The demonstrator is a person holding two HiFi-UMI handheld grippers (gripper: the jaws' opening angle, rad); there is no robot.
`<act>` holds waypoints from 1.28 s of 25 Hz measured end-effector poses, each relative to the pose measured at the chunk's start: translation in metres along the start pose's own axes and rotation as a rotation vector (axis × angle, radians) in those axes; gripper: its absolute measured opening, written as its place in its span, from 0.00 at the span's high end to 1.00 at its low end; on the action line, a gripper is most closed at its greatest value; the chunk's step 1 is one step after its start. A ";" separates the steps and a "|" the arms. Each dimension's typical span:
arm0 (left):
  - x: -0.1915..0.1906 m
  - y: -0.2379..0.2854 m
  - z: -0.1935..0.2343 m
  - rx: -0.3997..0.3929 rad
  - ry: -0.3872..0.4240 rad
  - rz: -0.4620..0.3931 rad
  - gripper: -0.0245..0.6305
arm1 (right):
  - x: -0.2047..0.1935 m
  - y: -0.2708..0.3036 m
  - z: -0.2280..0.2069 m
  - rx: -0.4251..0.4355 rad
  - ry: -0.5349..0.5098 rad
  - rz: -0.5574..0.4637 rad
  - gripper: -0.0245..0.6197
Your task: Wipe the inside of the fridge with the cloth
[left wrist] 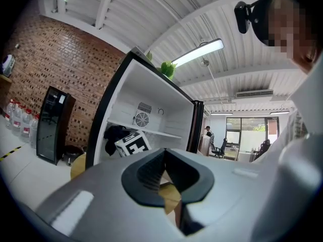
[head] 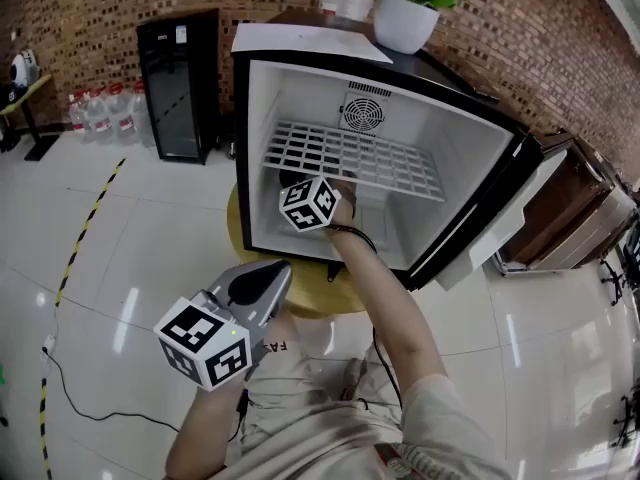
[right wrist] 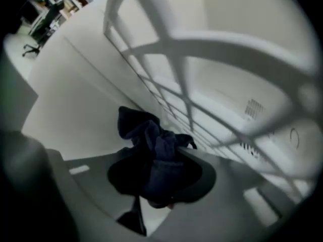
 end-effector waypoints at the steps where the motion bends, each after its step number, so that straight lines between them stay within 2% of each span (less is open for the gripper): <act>1: 0.001 -0.001 0.001 0.001 0.000 -0.002 0.94 | 0.007 0.008 0.006 -0.010 -0.043 -0.014 0.79; 3: 0.002 -0.003 0.003 0.006 0.000 -0.005 0.94 | 0.015 0.020 0.015 -0.025 -0.089 -0.019 0.79; 5: 0.004 -0.005 0.005 0.011 0.000 -0.009 0.94 | 0.016 0.021 0.016 -0.026 -0.074 -0.029 0.79; 9: 0.004 -0.006 0.004 0.006 -0.001 -0.012 0.94 | 0.020 -0.009 0.021 0.015 -0.086 -0.115 0.79; 15: 0.002 0.001 -0.001 -0.014 0.005 -0.003 0.94 | 0.044 -0.099 0.049 0.125 -0.145 -0.273 0.80; 19: 0.001 0.004 -0.006 -0.020 0.003 0.001 0.94 | 0.037 -0.132 0.057 0.238 -0.119 -0.362 0.80; 21: 0.002 0.003 -0.007 -0.021 0.009 0.002 0.94 | 0.021 -0.125 0.046 0.196 -0.127 -0.315 0.80; 23: 0.005 0.000 -0.007 -0.017 0.016 -0.003 0.94 | 0.002 -0.100 0.033 0.108 -0.170 -0.190 0.80; 25: 0.007 -0.002 -0.006 -0.011 0.020 -0.009 0.95 | -0.015 -0.064 0.031 0.059 -0.264 -0.042 0.80; 28: 0.006 -0.002 -0.006 -0.011 0.019 -0.010 0.95 | -0.021 -0.018 0.045 0.080 -0.384 0.072 0.80; 32: 0.006 -0.002 -0.005 -0.011 0.016 -0.013 0.95 | -0.012 0.021 0.052 0.115 -0.362 0.125 0.79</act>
Point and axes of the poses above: the fingertips, and each gripper's own axes: y forward along the fingers, z to its left, x out of its top, the point moved 9 cm from there along -y, backward along the fingers, and after that the axes turned 3 degrees about x, right-handed, at the moved point
